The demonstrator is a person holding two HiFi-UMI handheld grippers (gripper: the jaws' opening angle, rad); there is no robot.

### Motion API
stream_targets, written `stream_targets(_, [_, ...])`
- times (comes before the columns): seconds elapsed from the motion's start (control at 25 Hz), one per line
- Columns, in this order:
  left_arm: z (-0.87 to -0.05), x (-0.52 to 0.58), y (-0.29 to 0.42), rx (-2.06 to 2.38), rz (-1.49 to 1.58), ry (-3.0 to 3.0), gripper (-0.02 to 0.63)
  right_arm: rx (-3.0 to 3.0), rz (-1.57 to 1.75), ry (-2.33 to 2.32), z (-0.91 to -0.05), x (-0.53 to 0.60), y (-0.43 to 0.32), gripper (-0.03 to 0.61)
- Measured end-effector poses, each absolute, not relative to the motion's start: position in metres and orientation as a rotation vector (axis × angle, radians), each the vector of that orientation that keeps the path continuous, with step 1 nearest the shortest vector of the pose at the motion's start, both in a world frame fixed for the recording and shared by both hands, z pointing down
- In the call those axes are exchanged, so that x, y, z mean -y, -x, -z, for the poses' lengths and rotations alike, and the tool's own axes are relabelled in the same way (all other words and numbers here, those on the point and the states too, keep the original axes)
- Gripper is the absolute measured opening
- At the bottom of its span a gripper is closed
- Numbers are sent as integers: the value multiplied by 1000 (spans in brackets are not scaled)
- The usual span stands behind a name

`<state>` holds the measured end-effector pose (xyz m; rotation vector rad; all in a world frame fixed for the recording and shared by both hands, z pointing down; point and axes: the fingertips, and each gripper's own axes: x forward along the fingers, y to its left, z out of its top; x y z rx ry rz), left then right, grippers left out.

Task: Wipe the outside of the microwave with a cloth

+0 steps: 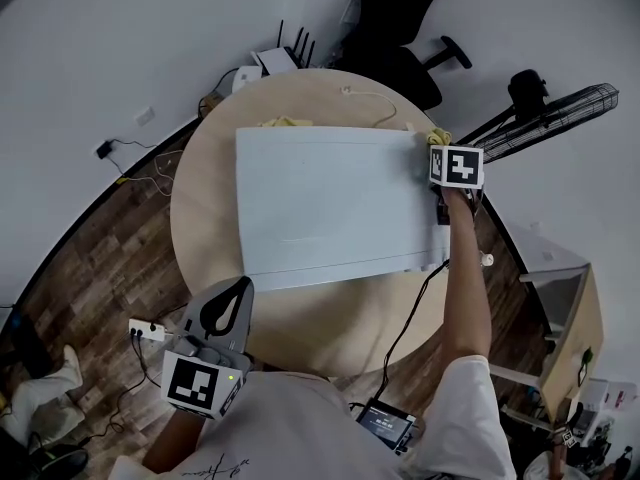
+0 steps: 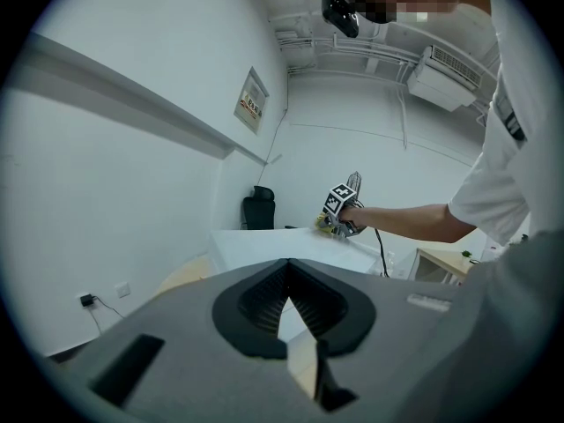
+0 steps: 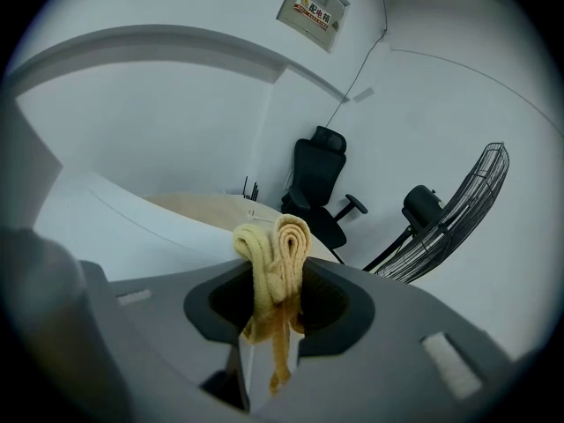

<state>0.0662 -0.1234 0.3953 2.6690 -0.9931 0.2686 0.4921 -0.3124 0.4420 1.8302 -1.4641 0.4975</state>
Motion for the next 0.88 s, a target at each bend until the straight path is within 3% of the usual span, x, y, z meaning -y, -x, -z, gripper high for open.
stream_targets(0.88, [-387,113,-33,982,-195,-2685,-11,1482,-521,-1819,-443,315,-435,126])
